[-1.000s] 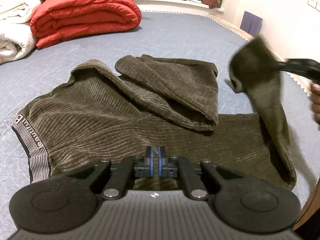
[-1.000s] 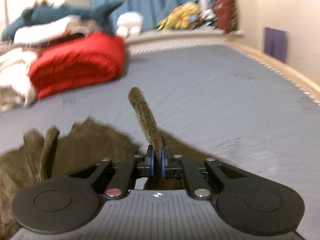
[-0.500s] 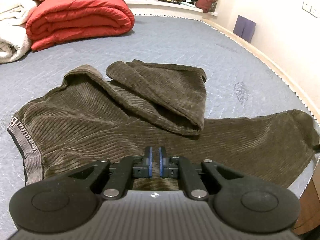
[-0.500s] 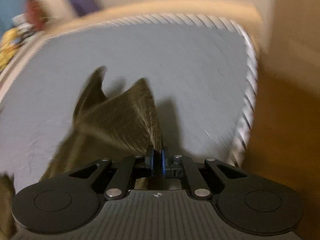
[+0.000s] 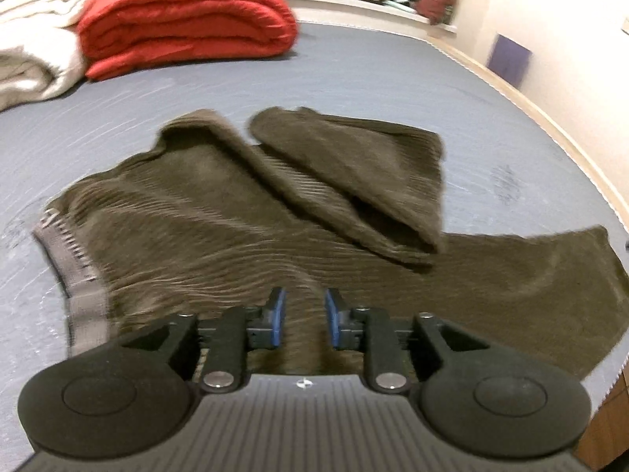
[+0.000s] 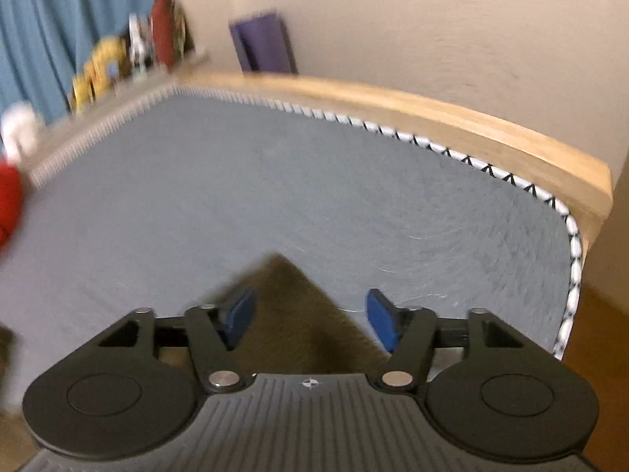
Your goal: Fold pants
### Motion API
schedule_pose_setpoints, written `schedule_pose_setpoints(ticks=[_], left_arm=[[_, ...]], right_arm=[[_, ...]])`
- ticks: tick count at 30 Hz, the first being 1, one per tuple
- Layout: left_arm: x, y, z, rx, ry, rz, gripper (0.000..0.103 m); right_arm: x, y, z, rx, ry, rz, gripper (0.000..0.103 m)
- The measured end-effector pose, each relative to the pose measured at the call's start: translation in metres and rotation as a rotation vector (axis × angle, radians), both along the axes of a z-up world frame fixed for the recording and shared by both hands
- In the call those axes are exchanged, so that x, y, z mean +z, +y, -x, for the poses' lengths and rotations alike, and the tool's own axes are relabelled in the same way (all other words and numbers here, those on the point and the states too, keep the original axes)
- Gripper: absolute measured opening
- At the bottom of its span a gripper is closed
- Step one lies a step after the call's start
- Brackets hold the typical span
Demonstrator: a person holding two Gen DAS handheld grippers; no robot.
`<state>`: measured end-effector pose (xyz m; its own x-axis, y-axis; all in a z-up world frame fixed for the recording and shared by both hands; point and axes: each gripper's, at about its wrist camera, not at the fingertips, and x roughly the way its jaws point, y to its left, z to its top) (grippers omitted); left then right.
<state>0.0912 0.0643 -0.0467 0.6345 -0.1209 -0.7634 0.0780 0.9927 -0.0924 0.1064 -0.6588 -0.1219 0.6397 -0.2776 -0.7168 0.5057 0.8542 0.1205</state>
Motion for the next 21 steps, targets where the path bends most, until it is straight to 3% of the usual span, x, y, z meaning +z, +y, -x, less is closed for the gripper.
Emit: schedule_pose_setpoints(ticks=[4,5,7,9,14,16,17,19,20,21], left_arm=[[-0.005,0.043,0.002,0.097,0.022,-0.001,0.028],[-0.006,0.052,0.003,0.117,0.026,-0.001,0.028],[-0.006,0.068,0.006,0.148,0.031,0.001,0.028],[-0.005,0.081,0.011,0.172,0.029,0.006,0.028],[-0.002,0.107,0.019,0.231,0.042,0.017,0.03],[-0.005,0.119,0.022,0.26,0.058,0.032,0.034],[-0.007,0.124,0.023,0.271,0.068,0.038,0.038],[-0.012,0.134,0.025,0.292,0.088,0.044,0.044],[-0.015,0.138,0.026,0.3,0.098,0.045,0.05],[-0.018,0.141,0.027,0.305,0.108,0.043,0.052]], right_arm=[[-0.041,-0.002,-0.009,0.077,0.107,-0.03,0.068],[-0.042,0.005,-0.01,0.104,0.107,0.019,0.067],[-0.039,0.013,-0.014,0.156,0.098,0.072,0.027],[-0.037,0.014,-0.015,0.178,0.083,0.087,0.015],[-0.023,-0.011,-0.018,0.029,-0.028,0.126,0.004],[-0.018,-0.017,-0.021,-0.109,-0.055,0.278,0.0],[-0.017,-0.022,-0.021,-0.139,-0.06,0.306,0.0],[-0.018,-0.035,-0.021,-0.11,-0.062,0.126,0.0],[-0.018,-0.036,-0.018,-0.105,-0.076,0.078,0.0],[-0.012,-0.029,-0.016,-0.092,-0.086,0.092,0.003]])
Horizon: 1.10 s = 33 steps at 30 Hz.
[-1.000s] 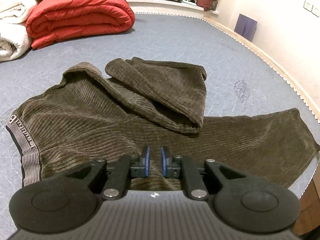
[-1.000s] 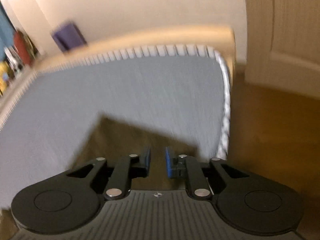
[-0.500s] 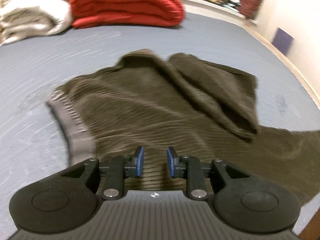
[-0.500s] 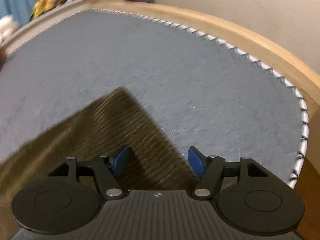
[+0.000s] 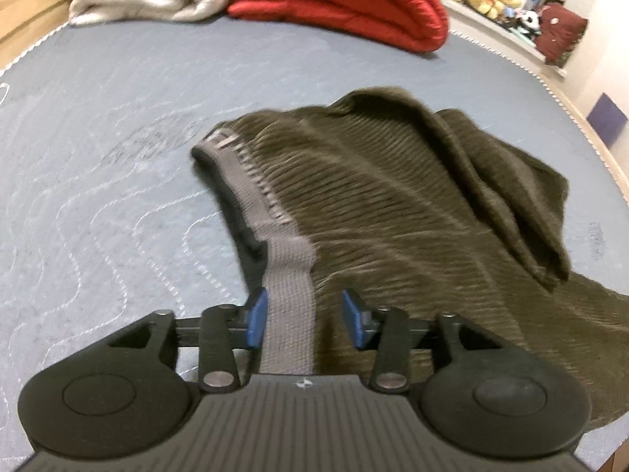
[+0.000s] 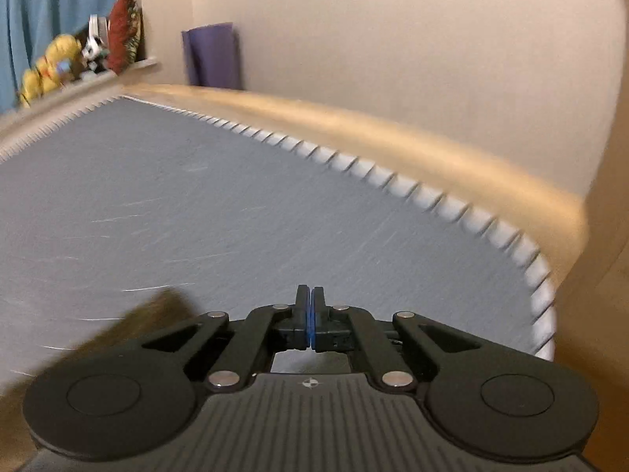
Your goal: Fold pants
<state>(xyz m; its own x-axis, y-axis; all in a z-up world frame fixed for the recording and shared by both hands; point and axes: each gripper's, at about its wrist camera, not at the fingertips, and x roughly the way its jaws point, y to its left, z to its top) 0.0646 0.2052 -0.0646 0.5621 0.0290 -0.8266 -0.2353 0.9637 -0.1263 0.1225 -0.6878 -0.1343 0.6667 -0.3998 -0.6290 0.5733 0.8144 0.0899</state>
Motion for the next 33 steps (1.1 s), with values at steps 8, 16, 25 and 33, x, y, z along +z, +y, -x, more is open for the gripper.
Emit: schedule_pose_setpoints(ticks=[8,16,25,33], left_arm=[[-0.029,0.02,0.003,0.021,0.061,0.058,0.062],[-0.05,0.023,0.017,0.0,0.098,0.157,0.068],[-0.056,0.005,0.047,-0.106,0.03,0.087,0.073],[-0.05,0.0,0.056,-0.139,0.02,0.06,0.051]], right_arm=[[0.047,0.114,0.007,0.375,-0.127,0.025,0.05],[0.115,0.247,0.041,0.641,-0.163,-0.139,0.065],[0.096,0.438,0.103,1.246,-0.076,0.06,0.069],[0.052,0.536,0.158,1.618,0.03,0.29,0.07]])
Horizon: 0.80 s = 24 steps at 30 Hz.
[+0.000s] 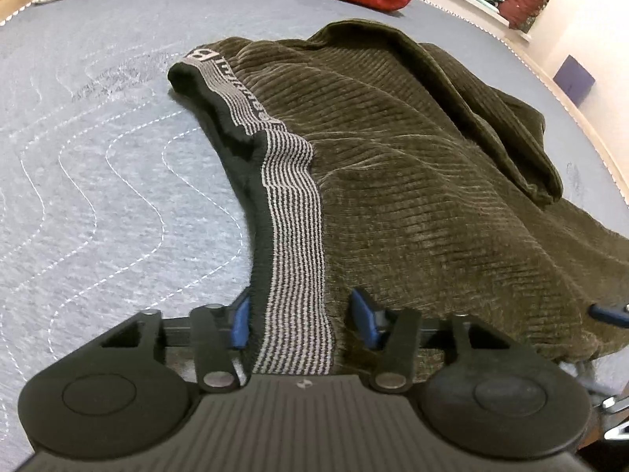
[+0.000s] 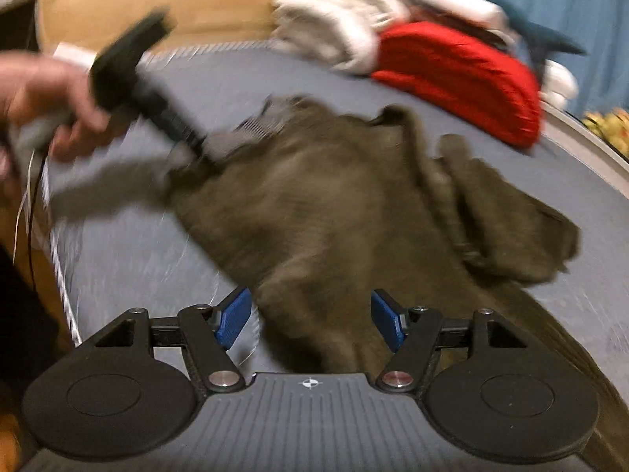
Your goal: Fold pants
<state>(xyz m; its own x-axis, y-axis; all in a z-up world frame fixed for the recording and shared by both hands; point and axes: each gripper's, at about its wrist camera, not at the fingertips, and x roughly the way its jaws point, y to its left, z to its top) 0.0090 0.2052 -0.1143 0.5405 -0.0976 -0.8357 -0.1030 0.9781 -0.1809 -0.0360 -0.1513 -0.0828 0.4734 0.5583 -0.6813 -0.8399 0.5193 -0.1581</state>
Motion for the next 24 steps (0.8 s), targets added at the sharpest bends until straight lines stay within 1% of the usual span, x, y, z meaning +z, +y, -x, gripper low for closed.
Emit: schedule_pose_setpoints(ticks=[2,3,4,5,6,8,9,10,11,12,13,14,15,16,17,18,20,21,22,24], left_arm=[[0.004,0.0,0.002,0.002,-0.006,-0.008,0.041],[0.006,0.001,0.004,0.003,-0.01,-0.012,0.039],[0.009,0.001,0.006,0.004,-0.016,-0.018,0.033],[0.011,0.001,0.007,0.005,-0.02,-0.028,0.032],[0.014,0.001,0.009,0.002,-0.024,-0.029,0.032],[0.025,0.004,0.013,0.002,-0.04,-0.031,0.028],[0.031,0.007,0.016,0.008,-0.052,-0.033,0.027],[0.038,0.01,0.021,0.012,-0.062,-0.038,0.025],[0.045,0.014,0.026,0.018,-0.07,-0.046,0.022],[0.051,0.018,0.031,0.026,-0.079,-0.05,0.016],[0.058,0.024,0.038,0.037,-0.087,-0.056,0.007],[0.063,0.03,0.046,0.046,-0.088,-0.043,0.007],[0.066,0.035,0.053,0.057,-0.086,-0.031,0.007],[0.068,0.04,0.059,0.059,-0.077,-0.037,0.005],[0.068,0.041,0.065,0.052,-0.062,-0.056,0.001],[0.065,0.04,0.069,0.041,-0.043,-0.077,0.0],[0.055,0.037,0.073,0.03,0.013,-0.18,0.0],[0.051,0.037,0.073,0.015,0.032,-0.211,0.0],[0.049,0.039,0.072,0.029,0.03,-0.204,0.0],[0.057,0.045,0.071,0.077,-0.016,-0.139,0.001]], right_arm=[[-0.007,0.01,0.003,0.042,-0.04,0.062,0.07],[-0.016,0.015,0.006,0.052,-0.065,0.094,0.07],[-0.02,0.014,0.004,0.052,-0.085,0.123,0.068],[-0.022,0.017,0.004,0.05,-0.102,0.151,0.067],[-0.025,0.017,0.004,0.053,-0.113,0.165,0.063],[-0.025,0.018,0.006,0.074,-0.145,0.178,0.051],[-0.029,0.02,0.004,0.077,-0.152,0.186,0.031],[-0.028,0.019,0.004,0.077,-0.158,0.19,0.02],[-0.024,0.018,0.004,0.084,-0.16,0.177,0.019],[-0.02,0.015,0.004,0.097,-0.163,0.156,0.014],[-0.014,0.013,0.007,0.112,-0.174,0.134,0.013],[-0.008,0.01,0.012,0.134,-0.19,0.119,0.013],[-0.008,0.01,0.013,0.157,-0.204,0.114,0.013],[-0.005,0.007,0.017,0.183,-0.222,0.113,0.013],[-0.004,0.004,0.021,0.206,-0.228,0.115,0.013],[-0.005,0.001,0.022,0.229,-0.221,0.119,0.013],[-0.012,0.0,0.027,0.281,-0.214,0.158,0.013],[-0.02,0.001,0.031,0.311,-0.222,0.199,0.013],[-0.027,0.002,0.034,0.333,-0.233,0.238,0.013],[-0.034,0.004,0.039,0.345,-0.252,0.28,0.014]])
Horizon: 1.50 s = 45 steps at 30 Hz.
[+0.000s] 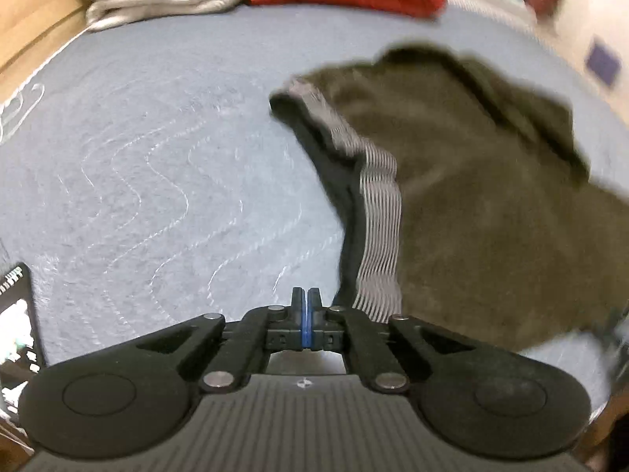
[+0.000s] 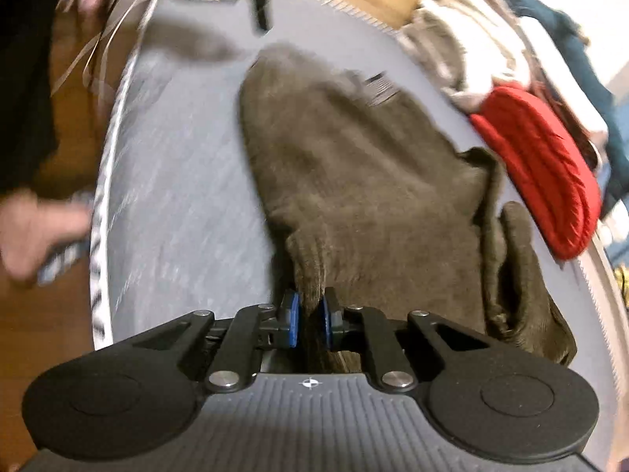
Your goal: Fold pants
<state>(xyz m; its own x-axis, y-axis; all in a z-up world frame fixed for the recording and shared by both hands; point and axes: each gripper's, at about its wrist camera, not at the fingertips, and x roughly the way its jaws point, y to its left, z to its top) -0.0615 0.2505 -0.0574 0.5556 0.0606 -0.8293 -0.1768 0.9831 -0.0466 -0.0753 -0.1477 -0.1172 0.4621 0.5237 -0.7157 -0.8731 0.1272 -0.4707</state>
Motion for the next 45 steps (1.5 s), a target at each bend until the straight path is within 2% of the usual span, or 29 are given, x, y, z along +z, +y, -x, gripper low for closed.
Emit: schedule_pose_setpoints(ticks=[1,2,3,4,5,6,7,9,12,16,19,21,23,25,29,34,36,39,41,42,43,44,45], left_arm=[[0.007,0.002,-0.001,0.015,-0.044,0.038,0.01],[0.012,0.003,-0.002,0.024,-0.078,0.068,0.031],[0.014,0.002,-0.005,0.031,-0.104,0.095,0.044],[0.014,-0.001,-0.008,0.028,-0.124,0.125,0.062],[0.012,-0.003,-0.013,0.019,-0.126,0.144,0.066],[0.008,-0.006,-0.02,0.012,-0.118,0.158,0.067],[0.0,-0.009,-0.028,0.007,-0.1,0.17,0.067],[-0.015,-0.016,-0.042,0.004,-0.073,0.172,0.066],[-0.036,-0.02,-0.059,0.004,-0.043,0.152,0.067],[-0.055,-0.016,-0.073,0.025,-0.031,0.229,0.068],[-0.063,-0.021,-0.083,0.021,-0.01,0.213,0.068],[-0.063,-0.027,-0.085,-0.005,-0.013,0.162,0.061],[-0.062,-0.031,-0.085,-0.016,-0.003,0.105,0.037],[-0.059,-0.025,-0.083,-0.006,-0.008,0.137,0.027],[-0.038,-0.022,-0.069,-0.014,-0.048,0.12,0.023],[-0.022,-0.015,-0.044,-0.01,-0.037,0.079,0.023],[-0.023,-0.008,-0.035,-0.007,-0.01,0.101,0.023],[-0.034,-0.008,-0.034,-0.008,0.047,0.105,0.03],[-0.032,-0.013,-0.039,0.011,0.062,0.067,0.042],[-0.026,-0.016,-0.039,0.015,0.048,0.041,0.046],[-0.017,-0.018,-0.039,0.026,0.009,-0.001,0.054],[-0.006,-0.021,-0.037,0.042,-0.042,-0.056,0.057],[0.007,-0.026,-0.036,0.054,-0.098,-0.11,0.057]], right_arm=[[0.002,0.001,0.0,0.006,-0.013,-0.012,0.016],[0.006,0.001,-0.001,-0.005,-0.01,-0.033,0.016],[0.011,0.002,-0.003,-0.02,0.004,-0.065,0.018],[0.017,0.002,-0.005,-0.039,0.017,-0.096,0.026],[0.021,0.002,-0.006,-0.063,0.028,-0.132,0.032],[0.023,0.002,-0.008,-0.078,0.035,-0.159,0.043],[0.024,0.004,-0.009,-0.09,0.043,-0.18,0.048],[0.02,0.009,-0.007,-0.092,0.044,-0.185,0.048],[0.007,0.021,0.0,-0.051,0.002,-0.132,0.048],[-0.004,0.037,-0.001,-0.06,-0.006,-0.108,0.048],[-0.006,0.044,-0.007,-0.071,-0.005,-0.12,0.047],[-0.007,0.047,-0.011,-0.076,0.005,-0.125,0.041],[-0.008,0.049,-0.014,-0.076,0.01,-0.119,0.03],[-0.008,0.051,-0.014,-0.066,0.001,-0.116,0.019],[-0.004,0.051,-0.006,-0.023,-0.031,-0.13,0.013],[0.002,0.05,0.014,0.085,-0.023,-0.147,0.012],[0.002,0.051,0.023,0.12,-0.02,-0.138,0.012],[-0.003,0.053,0.027,0.13,-0.036,-0.098,0.013],[-0.002,0.051,0.026,0.131,-0.021,-0.086,0.016],[0.002,0.049,0.024,0.13,-0.012,-0.091,0.017],[0.007,0.046,0.023,0.124,-0.005,-0.104,0.019],[0.013,0.043,0.02,0.116,0.009,-0.119,0.022],[0.022,0.039,0.014,0.1,0.036,-0.146,0.03]])
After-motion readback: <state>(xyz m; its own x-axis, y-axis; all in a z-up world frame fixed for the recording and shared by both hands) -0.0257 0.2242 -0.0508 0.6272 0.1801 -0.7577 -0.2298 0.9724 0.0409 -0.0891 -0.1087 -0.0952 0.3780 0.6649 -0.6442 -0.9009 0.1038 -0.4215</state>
